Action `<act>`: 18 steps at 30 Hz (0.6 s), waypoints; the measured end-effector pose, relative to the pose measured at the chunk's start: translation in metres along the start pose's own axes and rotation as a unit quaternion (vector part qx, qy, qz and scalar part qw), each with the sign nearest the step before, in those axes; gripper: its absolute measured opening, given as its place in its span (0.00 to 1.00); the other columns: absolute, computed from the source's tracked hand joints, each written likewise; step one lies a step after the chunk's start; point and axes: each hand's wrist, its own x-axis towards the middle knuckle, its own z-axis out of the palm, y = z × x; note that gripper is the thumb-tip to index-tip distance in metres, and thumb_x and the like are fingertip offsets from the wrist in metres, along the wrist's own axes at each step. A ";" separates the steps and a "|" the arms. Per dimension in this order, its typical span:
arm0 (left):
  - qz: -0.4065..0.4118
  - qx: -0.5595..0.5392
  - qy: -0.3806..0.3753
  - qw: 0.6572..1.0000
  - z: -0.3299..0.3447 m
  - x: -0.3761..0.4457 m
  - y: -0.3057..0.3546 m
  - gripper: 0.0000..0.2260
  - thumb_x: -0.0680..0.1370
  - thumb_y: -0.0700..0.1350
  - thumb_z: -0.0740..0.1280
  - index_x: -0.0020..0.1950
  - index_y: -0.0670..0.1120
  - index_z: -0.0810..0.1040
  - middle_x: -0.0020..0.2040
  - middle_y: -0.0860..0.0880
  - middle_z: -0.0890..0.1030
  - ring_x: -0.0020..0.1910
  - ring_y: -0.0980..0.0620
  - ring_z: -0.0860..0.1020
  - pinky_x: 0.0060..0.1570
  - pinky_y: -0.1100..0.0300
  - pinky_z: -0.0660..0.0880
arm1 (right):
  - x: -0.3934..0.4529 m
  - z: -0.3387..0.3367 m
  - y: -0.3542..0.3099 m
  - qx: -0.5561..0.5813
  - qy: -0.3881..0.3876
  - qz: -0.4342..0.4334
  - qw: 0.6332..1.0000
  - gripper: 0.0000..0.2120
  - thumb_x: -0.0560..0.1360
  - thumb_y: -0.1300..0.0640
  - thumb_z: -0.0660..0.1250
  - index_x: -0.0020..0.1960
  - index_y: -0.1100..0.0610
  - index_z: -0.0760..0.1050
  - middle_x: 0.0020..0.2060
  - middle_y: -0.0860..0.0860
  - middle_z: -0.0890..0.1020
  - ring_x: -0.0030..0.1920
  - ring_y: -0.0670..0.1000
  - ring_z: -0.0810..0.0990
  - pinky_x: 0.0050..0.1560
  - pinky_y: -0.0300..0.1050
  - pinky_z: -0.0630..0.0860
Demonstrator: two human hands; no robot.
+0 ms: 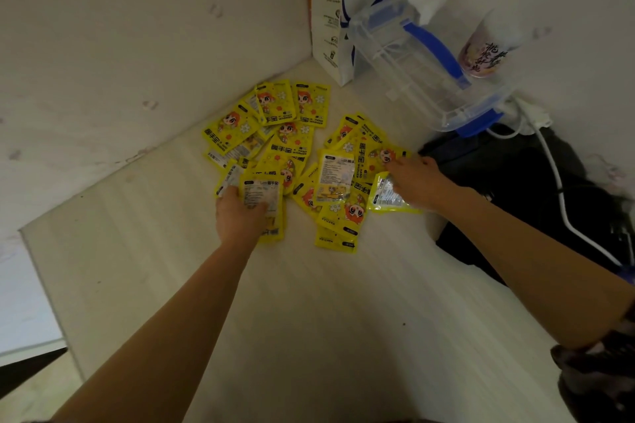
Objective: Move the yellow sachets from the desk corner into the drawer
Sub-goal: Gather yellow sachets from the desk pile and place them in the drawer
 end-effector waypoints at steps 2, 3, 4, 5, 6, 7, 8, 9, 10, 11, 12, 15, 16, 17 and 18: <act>0.009 -0.021 -0.002 1.000 -0.003 -0.007 0.001 0.15 0.69 0.46 0.73 0.53 0.46 0.75 0.52 0.43 0.78 0.50 0.42 0.79 0.50 0.43 0.78 | -0.004 -0.003 0.000 0.034 -0.012 0.001 0.999 0.22 0.77 0.63 0.60 0.70 0.54 0.63 0.61 0.55 0.75 0.59 0.58 0.75 0.64 0.61 0.65; 0.011 -0.036 -0.006 0.999 -0.004 -0.011 0.001 0.13 0.70 0.44 0.72 0.52 0.46 0.74 0.52 0.44 0.78 0.48 0.43 0.79 0.48 0.46 0.79 | -0.007 -0.004 0.001 0.052 -0.015 0.002 0.999 0.22 0.77 0.63 0.59 0.70 0.55 0.63 0.60 0.56 0.75 0.58 0.58 0.75 0.63 0.61 0.68; 0.011 -0.058 -0.010 0.998 -0.006 -0.015 0.001 0.12 0.71 0.42 0.72 0.51 0.46 0.74 0.50 0.45 0.78 0.47 0.44 0.79 0.45 0.49 0.79 | -0.010 -0.006 0.000 0.073 -0.018 0.001 0.997 0.21 0.77 0.63 0.59 0.70 0.56 0.63 0.59 0.58 0.75 0.55 0.58 0.76 0.60 0.60 0.72; 0.003 -0.084 -0.018 0.996 -0.008 -0.018 0.000 0.11 0.72 0.41 0.71 0.51 0.46 0.73 0.49 0.46 0.79 0.45 0.45 0.79 0.42 0.52 0.79 | -0.014 -0.008 0.000 0.096 -0.020 -0.003 0.995 0.21 0.77 0.63 0.59 0.69 0.58 0.63 0.57 0.59 0.75 0.52 0.58 0.76 0.56 0.58 0.75; -0.007 -0.115 -0.024 0.993 -0.009 -0.021 -0.002 0.11 0.72 0.39 0.71 0.51 0.46 0.73 0.47 0.47 0.79 0.43 0.46 0.80 0.39 0.54 0.80 | -0.018 -0.009 -0.001 0.120 -0.024 -0.006 0.992 0.21 0.76 0.64 0.59 0.69 0.59 0.63 0.55 0.60 0.75 0.50 0.57 0.76 0.53 0.56 0.76; -0.019 -0.144 -0.030 0.989 -0.011 -0.024 -0.003 0.10 0.73 0.38 0.71 0.51 0.45 0.73 0.46 0.47 0.79 0.42 0.47 0.80 0.36 0.57 0.80 | -0.022 -0.009 -0.001 0.145 -0.025 -0.009 0.989 0.21 0.76 0.64 0.60 0.68 0.60 0.63 0.53 0.60 0.75 0.48 0.57 0.76 0.51 0.54 0.77; -0.029 -0.170 -0.036 0.984 -0.013 -0.028 -0.004 0.10 0.73 0.38 0.71 0.50 0.46 0.73 0.46 0.48 0.79 0.41 0.47 0.80 0.34 0.58 0.79 | -0.027 -0.010 -0.002 0.167 -0.028 -0.007 0.985 0.20 0.77 0.64 0.59 0.68 0.61 0.63 0.51 0.60 0.76 0.45 0.56 0.76 0.47 0.52 0.77; -0.036 -0.192 -0.043 0.980 -0.016 -0.032 -0.006 0.09 0.73 0.38 0.72 0.49 0.46 0.73 0.46 0.47 0.79 0.42 0.47 0.80 0.36 0.57 0.80 | -0.032 -0.010 -0.002 0.183 -0.026 -0.005 0.983 0.19 0.77 0.64 0.59 0.67 0.61 0.63 0.47 0.61 0.78 0.42 0.56 0.76 0.43 0.52 0.75; -0.042 -0.213 -0.051 0.975 -0.017 -0.036 -0.010 0.09 0.73 0.38 0.72 0.47 0.48 0.74 0.47 0.46 0.80 0.43 0.46 0.80 0.41 0.53 0.80 | -0.037 -0.010 -0.003 0.193 -0.024 -0.001 0.981 0.19 0.78 0.63 0.59 0.67 0.62 0.62 0.44 0.62 0.79 0.39 0.56 0.77 0.39 0.52 0.74; -0.049 -0.234 -0.063 0.969 -0.019 -0.040 -0.012 0.09 0.73 0.37 0.72 0.46 0.48 0.74 0.49 0.45 0.81 0.44 0.45 0.81 0.45 0.50 0.80 | -0.042 -0.011 -0.005 0.205 -0.020 0.003 0.979 0.19 0.78 0.62 0.59 0.67 0.61 0.62 0.43 0.62 0.79 0.40 0.57 0.78 0.39 0.52 0.74; -0.054 -0.254 -0.075 0.963 -0.020 -0.046 -0.015 0.10 0.73 0.37 0.72 0.47 0.48 0.75 0.50 0.44 0.81 0.46 0.44 0.81 0.47 0.47 0.80 | -0.048 -0.012 -0.006 0.221 -0.013 0.010 0.975 0.18 0.79 0.60 0.60 0.67 0.61 0.62 0.44 0.61 0.79 0.42 0.58 0.79 0.40 0.51 0.74; -0.068 -0.300 -0.103 0.946 -0.023 -0.060 -0.023 0.13 0.73 0.36 0.72 0.55 0.43 0.76 0.53 0.40 0.82 0.50 0.40 0.82 0.52 0.41 0.79 | -0.069 -0.013 -0.011 0.311 0.030 0.040 0.949 0.16 0.79 0.58 0.61 0.64 0.61 0.64 0.48 0.57 0.78 0.47 0.58 0.79 0.47 0.50 0.75; -0.073 -0.312 -0.110 0.941 -0.024 -0.065 -0.025 0.14 0.73 0.36 0.72 0.56 0.42 0.76 0.54 0.40 0.82 0.51 0.40 0.82 0.53 0.40 0.78 | -0.076 -0.014 -0.014 0.350 0.044 0.060 0.934 0.16 0.78 0.58 0.62 0.64 0.61 0.65 0.51 0.58 0.78 0.49 0.58 0.79 0.49 0.51 0.76; -0.075 -0.319 -0.114 0.938 -0.024 -0.070 -0.027 0.15 0.73 0.36 0.72 0.57 0.42 0.76 0.54 0.40 0.82 0.51 0.39 0.82 0.53 0.39 0.78 | -0.082 -0.013 -0.018 0.391 0.056 0.086 0.915 0.16 0.78 0.57 0.63 0.63 0.60 0.66 0.53 0.58 0.78 0.51 0.57 0.79 0.50 0.52 0.78; -0.075 -0.326 -0.120 0.935 -0.024 -0.076 -0.028 0.15 0.73 0.36 0.72 0.58 0.42 0.77 0.54 0.40 0.82 0.51 0.40 0.82 0.53 0.40 0.78 | -0.090 -0.014 -0.022 0.431 0.066 0.115 0.893 0.16 0.77 0.57 0.64 0.62 0.60 0.67 0.54 0.57 0.78 0.52 0.56 0.79 0.48 0.50 0.79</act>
